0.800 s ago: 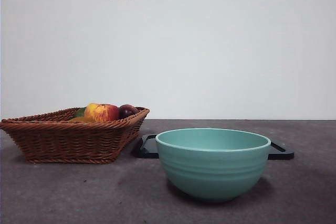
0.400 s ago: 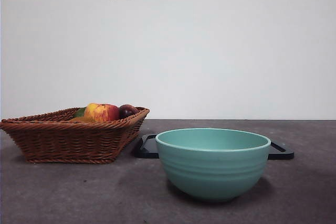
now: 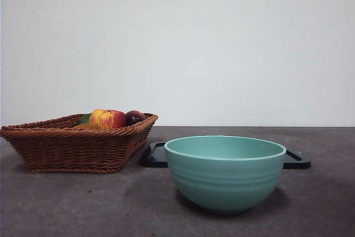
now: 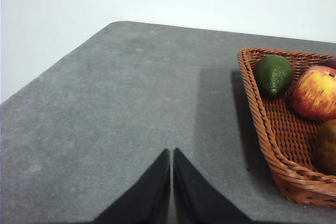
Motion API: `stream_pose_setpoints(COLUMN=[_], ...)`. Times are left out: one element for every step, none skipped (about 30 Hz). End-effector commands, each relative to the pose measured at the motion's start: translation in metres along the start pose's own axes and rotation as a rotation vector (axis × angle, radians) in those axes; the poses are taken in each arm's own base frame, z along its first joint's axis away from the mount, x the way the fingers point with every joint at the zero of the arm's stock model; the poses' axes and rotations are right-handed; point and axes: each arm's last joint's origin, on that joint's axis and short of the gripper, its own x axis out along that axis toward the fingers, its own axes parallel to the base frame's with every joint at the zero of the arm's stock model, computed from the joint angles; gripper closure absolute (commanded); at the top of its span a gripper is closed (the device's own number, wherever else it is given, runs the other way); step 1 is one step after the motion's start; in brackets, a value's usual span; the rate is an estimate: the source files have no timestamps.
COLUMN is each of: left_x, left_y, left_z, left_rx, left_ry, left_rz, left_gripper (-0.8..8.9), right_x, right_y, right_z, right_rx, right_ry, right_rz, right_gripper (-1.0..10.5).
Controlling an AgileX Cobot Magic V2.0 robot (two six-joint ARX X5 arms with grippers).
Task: Pick up the wifruite, put it on the bowl, pick up the plate, put it on desk
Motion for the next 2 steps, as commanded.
stream_pose_setpoints(left_x=[0.0019,0.0019], left_y=[0.0007,0.0007], left_z=[-0.0069,-0.0069], left_rx=[0.000,-0.001], left_ry=[0.023,0.023], left_rz=[0.006,0.006], left_gripper=[8.06,8.06], right_x=[0.0005,0.0005], right_y=[-0.0001,-0.0001], right_z=[-0.0013,-0.0013], right_rx=[0.016,0.016], right_ry=[-0.005,-0.005], right_rz=[0.000,0.000], right_gripper=[9.4,9.4])
